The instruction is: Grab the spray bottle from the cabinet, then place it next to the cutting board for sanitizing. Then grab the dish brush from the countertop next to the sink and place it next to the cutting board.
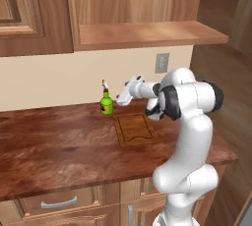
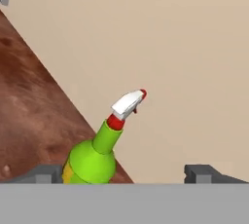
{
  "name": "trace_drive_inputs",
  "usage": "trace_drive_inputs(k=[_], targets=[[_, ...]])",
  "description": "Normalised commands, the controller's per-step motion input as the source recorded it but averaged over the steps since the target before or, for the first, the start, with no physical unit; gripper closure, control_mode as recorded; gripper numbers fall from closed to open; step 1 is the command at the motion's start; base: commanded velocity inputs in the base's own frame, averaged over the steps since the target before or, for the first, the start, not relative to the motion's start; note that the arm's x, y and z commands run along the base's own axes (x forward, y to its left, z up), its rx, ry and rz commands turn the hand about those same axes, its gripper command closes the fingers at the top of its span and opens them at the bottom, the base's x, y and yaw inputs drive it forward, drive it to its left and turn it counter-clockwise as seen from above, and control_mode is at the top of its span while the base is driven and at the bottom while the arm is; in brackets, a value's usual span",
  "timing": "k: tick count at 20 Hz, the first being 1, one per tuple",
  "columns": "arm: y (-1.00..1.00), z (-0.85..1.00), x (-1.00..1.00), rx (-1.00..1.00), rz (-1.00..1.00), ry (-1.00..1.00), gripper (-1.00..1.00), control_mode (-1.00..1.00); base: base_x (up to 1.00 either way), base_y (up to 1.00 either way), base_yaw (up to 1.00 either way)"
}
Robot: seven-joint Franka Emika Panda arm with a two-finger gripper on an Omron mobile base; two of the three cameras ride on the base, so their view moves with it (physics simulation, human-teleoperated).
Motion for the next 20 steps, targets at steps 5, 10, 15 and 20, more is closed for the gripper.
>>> trace_drive_inputs(k=[5,10,15,20], targets=[[-0.03,0.34,-0.94,0.03,0.0,-0.16,-1.0,-1.0,0.0,0.0,0.0],[-0.14,0.73,-0.95,0.1,-0.01,-0.08,-1.0,-1.0,0.0,0.0,0.0],[-0.23,0.72,-0.77,0.12,-0.03,0.0,-1.0,-1.0,0.0,0.0,0.0],[-0.22,0.78,-0.63,0.11,-0.03,0.08,-1.0,-1.0,0.0,0.0,0.0]])
